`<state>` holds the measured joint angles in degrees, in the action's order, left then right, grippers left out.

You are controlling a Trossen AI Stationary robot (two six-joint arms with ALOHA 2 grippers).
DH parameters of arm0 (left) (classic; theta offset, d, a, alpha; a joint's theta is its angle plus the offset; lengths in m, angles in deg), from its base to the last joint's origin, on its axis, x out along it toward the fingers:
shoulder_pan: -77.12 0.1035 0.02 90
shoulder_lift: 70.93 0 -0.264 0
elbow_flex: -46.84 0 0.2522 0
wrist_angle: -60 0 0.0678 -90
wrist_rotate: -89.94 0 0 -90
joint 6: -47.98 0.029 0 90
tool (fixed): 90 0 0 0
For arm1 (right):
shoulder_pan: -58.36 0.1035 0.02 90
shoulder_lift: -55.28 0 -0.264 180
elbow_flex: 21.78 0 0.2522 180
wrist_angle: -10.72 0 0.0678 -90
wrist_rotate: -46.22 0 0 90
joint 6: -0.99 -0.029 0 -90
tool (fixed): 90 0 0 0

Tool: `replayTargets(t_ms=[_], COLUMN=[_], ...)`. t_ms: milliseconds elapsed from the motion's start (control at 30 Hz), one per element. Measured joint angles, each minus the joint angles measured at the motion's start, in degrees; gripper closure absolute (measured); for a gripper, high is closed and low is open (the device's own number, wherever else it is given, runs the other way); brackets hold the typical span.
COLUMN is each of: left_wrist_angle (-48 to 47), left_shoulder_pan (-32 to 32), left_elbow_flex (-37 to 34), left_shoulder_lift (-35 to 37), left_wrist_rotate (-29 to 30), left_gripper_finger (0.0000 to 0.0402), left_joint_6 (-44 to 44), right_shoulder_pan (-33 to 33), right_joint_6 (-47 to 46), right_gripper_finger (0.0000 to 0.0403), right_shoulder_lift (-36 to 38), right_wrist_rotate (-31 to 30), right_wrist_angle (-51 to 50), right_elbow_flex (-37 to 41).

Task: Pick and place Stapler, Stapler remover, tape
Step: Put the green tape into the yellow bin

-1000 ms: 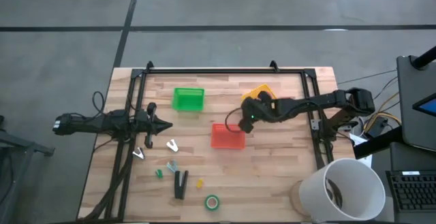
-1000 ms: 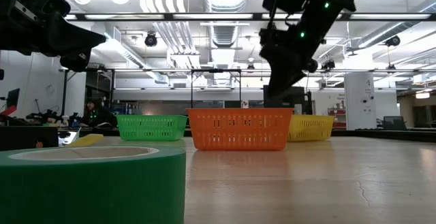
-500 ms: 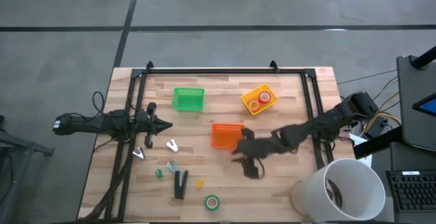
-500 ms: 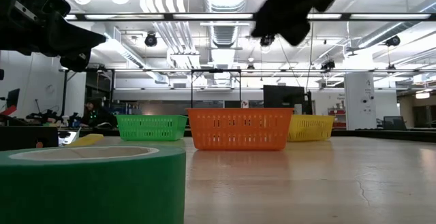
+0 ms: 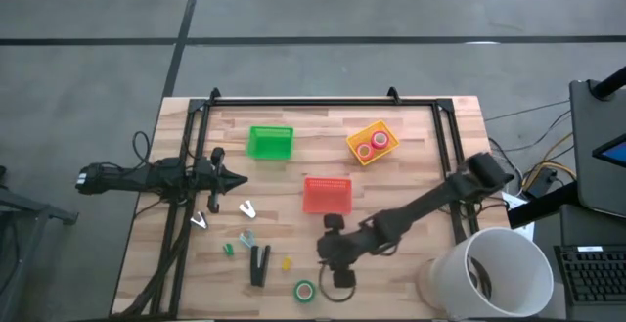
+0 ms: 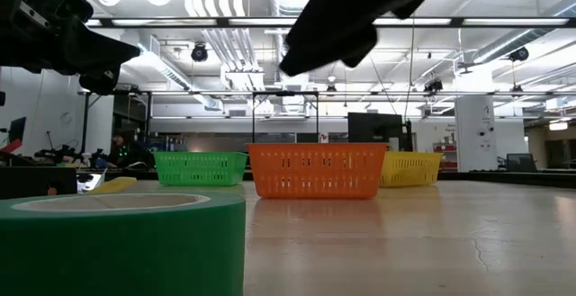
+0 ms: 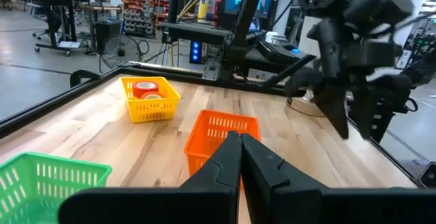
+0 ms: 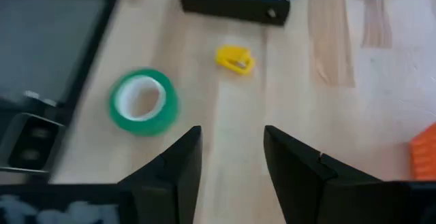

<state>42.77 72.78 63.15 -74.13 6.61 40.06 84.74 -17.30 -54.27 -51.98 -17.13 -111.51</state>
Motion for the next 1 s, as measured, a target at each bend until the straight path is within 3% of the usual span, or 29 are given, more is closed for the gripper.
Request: replayTargets(t_ms=[133, 333, 667, 1000], left_wrist_angle=[0.0, 0.0, 0.0, 0.0], left_shoulder_pan=[0.0, 0.0, 0.0, 0.0], left_elbow_flex=[0.0, 0.0, 0.0, 0.0], left_shoulder_lift=[0.0, 0.0, 0.0, 0.0], left_wrist_rotate=[0.0, 0.0, 0.0, 0.0], left_gripper_finger=[0.0392, 0.0392, 0.0392, 0.0392], left_joint_6=[0.0, 0.0, 0.0, 0.0], right_shoulder_pan=[-0.1, -0.1, -0.5, -1.1], right_joint_6=[2.5, 5.4, 5.5, 5.2], right_gripper_finger=[0.0222, 0.0203, 0.0202, 0.0213], right_shoulder_lift=[-6.1, -12.9, -18.9, -20.0], right_wrist_rotate=[2.4, 12.0, 12.8, 13.0], right_wrist_angle=[-4.2, -6.1, -6.9, -6.3], right_elbow_flex=[-7.6, -15.4, -21.1, -21.7])
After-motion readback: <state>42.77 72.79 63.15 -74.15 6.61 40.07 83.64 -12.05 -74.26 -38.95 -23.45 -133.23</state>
